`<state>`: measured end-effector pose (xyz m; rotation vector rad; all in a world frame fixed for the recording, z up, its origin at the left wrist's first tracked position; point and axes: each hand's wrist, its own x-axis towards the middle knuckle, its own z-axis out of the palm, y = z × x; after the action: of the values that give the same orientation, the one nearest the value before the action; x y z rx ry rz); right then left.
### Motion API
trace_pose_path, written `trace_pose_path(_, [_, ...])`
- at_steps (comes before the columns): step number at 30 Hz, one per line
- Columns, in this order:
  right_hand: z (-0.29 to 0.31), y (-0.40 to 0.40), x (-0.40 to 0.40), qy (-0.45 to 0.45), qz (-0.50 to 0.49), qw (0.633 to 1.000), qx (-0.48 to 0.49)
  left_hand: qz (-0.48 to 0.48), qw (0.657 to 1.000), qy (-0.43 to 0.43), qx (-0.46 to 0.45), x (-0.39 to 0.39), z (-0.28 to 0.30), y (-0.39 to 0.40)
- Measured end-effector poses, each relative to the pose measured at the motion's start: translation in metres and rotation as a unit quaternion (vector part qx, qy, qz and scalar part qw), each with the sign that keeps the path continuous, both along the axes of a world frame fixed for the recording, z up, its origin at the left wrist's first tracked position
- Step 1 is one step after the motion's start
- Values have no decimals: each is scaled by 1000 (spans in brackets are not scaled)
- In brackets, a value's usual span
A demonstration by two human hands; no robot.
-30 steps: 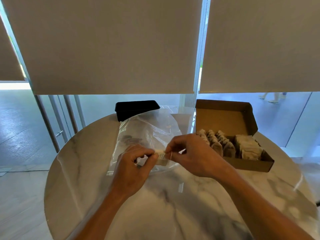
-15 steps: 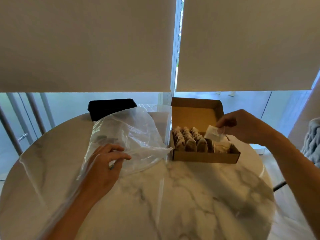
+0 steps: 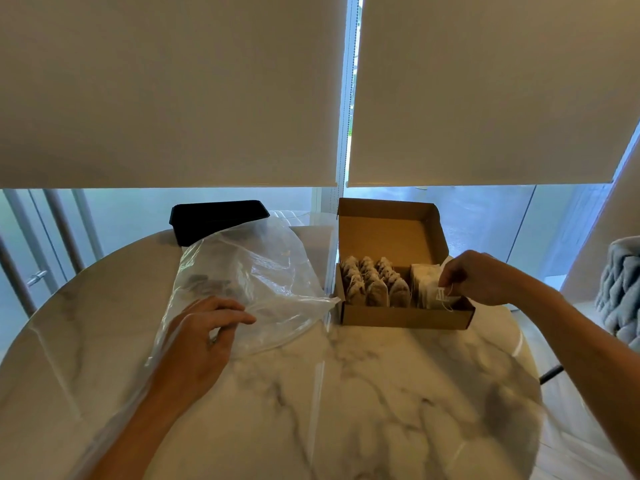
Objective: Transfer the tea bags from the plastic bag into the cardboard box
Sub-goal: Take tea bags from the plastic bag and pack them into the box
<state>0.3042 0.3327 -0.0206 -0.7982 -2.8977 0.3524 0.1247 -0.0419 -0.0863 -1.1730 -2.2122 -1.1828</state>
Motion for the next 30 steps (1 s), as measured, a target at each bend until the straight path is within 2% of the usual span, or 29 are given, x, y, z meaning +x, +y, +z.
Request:
trace_pose_path(6, [-1,-1,-4,-20,1,1000,-3,13,1000,16,-10,2,3,-6])
trace_pose_path(12, [5,0,3,-3,4,1000,2,36,999,9,-4,4,3,-18])
trace_pose_path(22, [46,-33,12,16,18,995,98,113,993,-24,-6,-3,-14,-42])
trace_pose_path(27, [40,-122,-11,129,131,983,-27,139,990,-2,8,-7,-18,-41])
trace_pose_path(30, [17,-167,-36,115,176,977,-42,146,989,15,1,-8,-17,-42])
